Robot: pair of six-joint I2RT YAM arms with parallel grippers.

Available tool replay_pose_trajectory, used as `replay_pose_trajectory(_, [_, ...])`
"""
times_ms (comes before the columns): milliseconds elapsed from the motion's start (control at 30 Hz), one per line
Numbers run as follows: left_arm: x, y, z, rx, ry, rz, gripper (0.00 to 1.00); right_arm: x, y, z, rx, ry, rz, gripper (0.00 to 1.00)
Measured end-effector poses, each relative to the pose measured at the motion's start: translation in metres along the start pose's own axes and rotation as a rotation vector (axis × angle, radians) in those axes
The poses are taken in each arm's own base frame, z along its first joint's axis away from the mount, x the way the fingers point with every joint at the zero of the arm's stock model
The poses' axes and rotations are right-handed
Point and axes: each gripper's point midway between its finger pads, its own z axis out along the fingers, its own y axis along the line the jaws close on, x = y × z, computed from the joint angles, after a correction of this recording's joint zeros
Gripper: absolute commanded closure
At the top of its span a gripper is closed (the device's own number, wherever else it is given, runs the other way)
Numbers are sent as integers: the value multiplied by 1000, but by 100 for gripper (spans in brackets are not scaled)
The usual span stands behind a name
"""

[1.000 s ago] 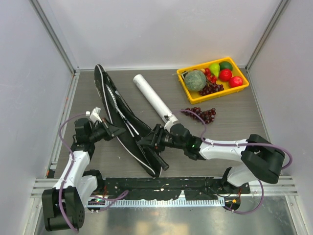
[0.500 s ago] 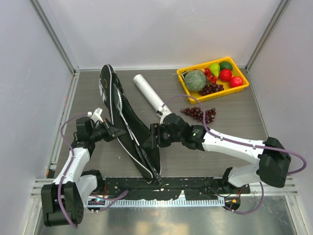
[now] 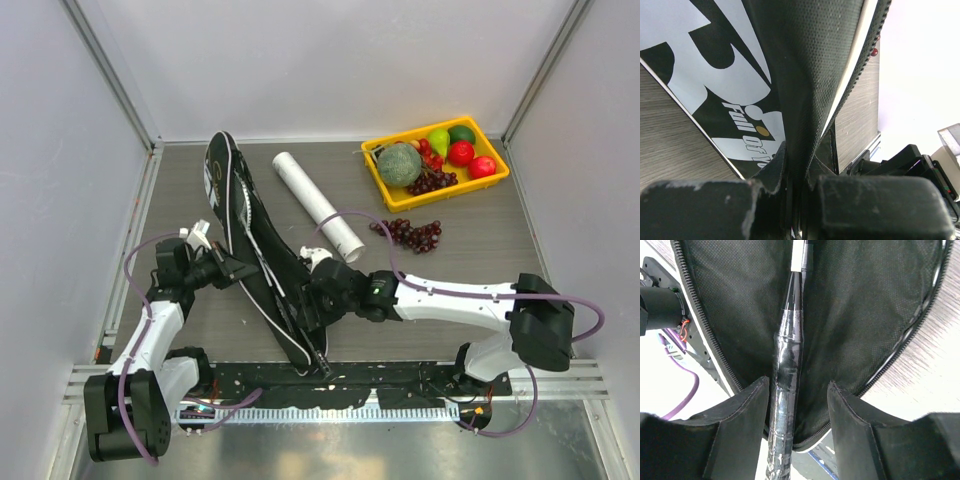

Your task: Pack up the badminton gear

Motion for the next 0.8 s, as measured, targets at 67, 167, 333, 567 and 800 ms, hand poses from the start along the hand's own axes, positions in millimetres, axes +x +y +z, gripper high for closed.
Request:
replay_pose_trajectory(67, [0, 0, 0, 0, 0, 0, 100, 2, 2, 6, -7, 6, -2, 48])
replay_pose_trajectory(167, [0, 0, 0, 0, 0, 0, 100, 5, 5, 15, -19, 14, -6, 64])
replay_pose_trajectory(333, [0, 0, 0, -1, 0, -1, 100, 4, 8, 26, -16, 15, 10, 95])
replay_pose_trajectory(567, [3, 2, -1, -4, 0, -1, 100, -37, 17, 25, 4, -133, 32, 95])
replay_pose_trajectory(800, [4, 3, -2, -6, -9, 1, 100, -55, 18, 39, 0, -251, 89, 94])
